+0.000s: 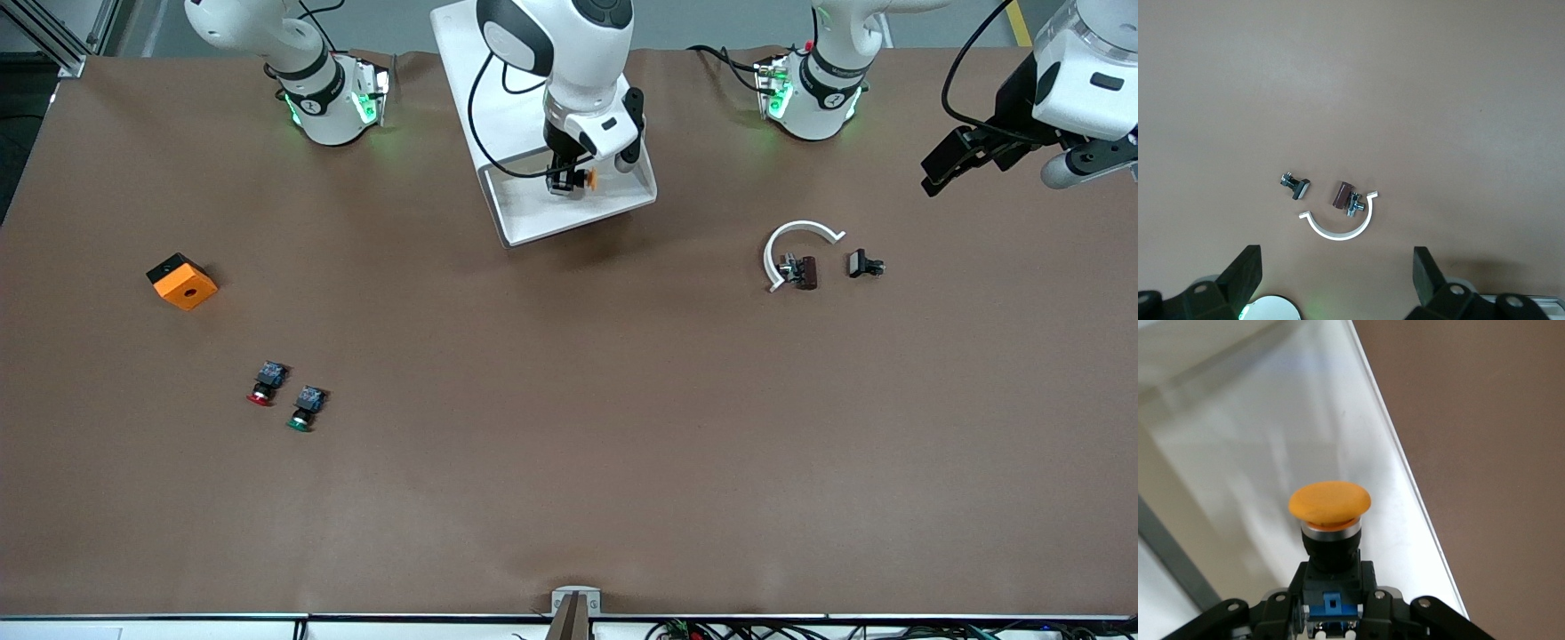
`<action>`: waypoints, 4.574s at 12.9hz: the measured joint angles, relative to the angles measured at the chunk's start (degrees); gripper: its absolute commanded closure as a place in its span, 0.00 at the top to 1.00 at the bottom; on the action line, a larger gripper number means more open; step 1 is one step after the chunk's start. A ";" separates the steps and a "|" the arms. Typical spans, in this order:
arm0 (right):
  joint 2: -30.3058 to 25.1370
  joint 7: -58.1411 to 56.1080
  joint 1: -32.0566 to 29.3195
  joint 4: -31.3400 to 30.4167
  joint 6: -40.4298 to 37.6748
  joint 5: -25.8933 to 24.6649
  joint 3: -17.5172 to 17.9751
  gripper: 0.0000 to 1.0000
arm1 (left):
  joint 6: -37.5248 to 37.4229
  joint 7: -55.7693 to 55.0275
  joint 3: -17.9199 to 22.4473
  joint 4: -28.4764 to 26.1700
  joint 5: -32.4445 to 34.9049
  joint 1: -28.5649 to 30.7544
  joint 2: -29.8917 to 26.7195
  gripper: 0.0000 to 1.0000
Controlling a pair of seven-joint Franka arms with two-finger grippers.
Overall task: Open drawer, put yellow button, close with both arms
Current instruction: 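Lower the yellow button into the open drawer with the right gripper, then open the right gripper and raise it away from the drawer, then retract the right gripper while the left gripper reaches the drawer front, then push the drawer shut into the cabinet with the left gripper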
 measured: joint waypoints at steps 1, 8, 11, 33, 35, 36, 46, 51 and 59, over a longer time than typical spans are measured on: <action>0.37 0.00 -0.01 -0.04 0.42 0.00 -0.11 0.00 | 0.06 0.00 0.07 0.00 0.00 0.06 0.03 1.00; 2.40 0.04 -0.02 0.02 3.14 0.00 -0.48 1.00 | 0.13 0.01 0.24 0.15 0.00 0.14 0.04 1.00; 2.30 0.05 -0.26 1.75 0.76 -0.01 -1.21 1.00 | 0.13 0.01 0.25 0.23 0.00 0.15 0.06 1.00; -22.20 12.72 -37.13 -2.14 -20.22 2.18 -2.09 1.00 | 12.88 -1.12 -18.78 7.10 -2.38 -3.31 22.23 1.00; -22.51 11.99 -40.52 -2.71 -19.55 2.14 -2.10 1.00 | 16.96 -4.44 -18.89 8.71 -2.38 -6.68 27.06 1.00; -22.54 11.99 -41.91 -2.85 -18.95 2.13 -2.09 1.00 | 19.00 -8.05 -18.92 9.02 -2.23 -8.60 29.16 1.00; -21.74 12.38 -54.78 -3.53 -13.23 2.20 -2.06 1.00 | 20.89 -33.22 -19.07 9.49 -0.68 -20.98 37.75 1.00; -21.75 23.50 -55.58 -3.63 -10.47 2.20 -1.69 1.00 | 20.78 -40.38 -19.09 8.67 2.69 -23.49 39.39 1.00; -24.67 25.67 -56.06 0.49 -17.22 2.20 -1.71 1.00 | 20.43 -40.52 -19.11 8.53 3.55 -28.57 39.66 1.00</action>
